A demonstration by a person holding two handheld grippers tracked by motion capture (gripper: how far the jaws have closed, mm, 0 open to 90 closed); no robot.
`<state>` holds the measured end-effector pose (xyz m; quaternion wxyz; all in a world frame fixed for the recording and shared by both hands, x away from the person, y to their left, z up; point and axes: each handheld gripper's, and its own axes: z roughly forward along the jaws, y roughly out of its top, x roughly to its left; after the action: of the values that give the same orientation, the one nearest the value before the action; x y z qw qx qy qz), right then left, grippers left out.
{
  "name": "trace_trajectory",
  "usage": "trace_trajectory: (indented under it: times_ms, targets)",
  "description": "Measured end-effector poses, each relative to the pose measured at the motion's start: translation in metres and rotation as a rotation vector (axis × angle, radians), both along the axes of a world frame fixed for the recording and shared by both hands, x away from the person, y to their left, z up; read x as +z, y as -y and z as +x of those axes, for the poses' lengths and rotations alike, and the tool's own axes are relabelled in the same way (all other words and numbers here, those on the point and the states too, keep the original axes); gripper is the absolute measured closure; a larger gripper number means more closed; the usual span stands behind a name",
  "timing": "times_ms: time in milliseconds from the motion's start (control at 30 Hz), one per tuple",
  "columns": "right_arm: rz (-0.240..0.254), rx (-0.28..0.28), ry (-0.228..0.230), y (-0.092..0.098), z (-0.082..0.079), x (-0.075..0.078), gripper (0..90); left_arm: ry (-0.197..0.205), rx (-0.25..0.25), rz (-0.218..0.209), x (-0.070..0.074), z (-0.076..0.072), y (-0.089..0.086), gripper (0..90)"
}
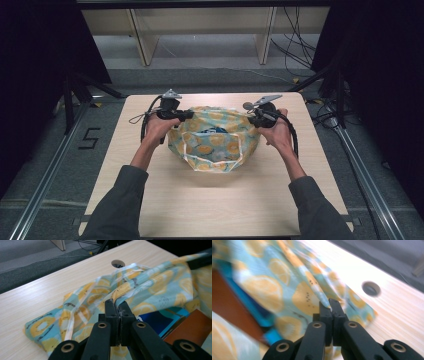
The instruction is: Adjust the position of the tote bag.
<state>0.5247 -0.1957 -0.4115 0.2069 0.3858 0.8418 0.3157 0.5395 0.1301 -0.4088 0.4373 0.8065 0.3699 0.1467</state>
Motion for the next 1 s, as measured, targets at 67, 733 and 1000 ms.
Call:
trace_trajectory:
  times_ms: [67, 733, 1000]
  targets:
    - [-0.063, -0.010, -0.059, -0.005, 0.008, -0.017, 85.1, -0.011, 0.005, 0.032, -0.005, 0.004, 0.007, 88.2]
    - [0.085, 0.450, -0.211, -0.075, -0.079, -0.022, 90.0, -0.108, 0.092, 0.030, -0.013, 0.029, 0.007, 88.8]
    - [-0.041, 0.601, -0.301, -0.092, -0.132, -0.068, 90.0, -0.144, 0.153, 0.021, -0.021, 0.035, -0.005, 88.8]
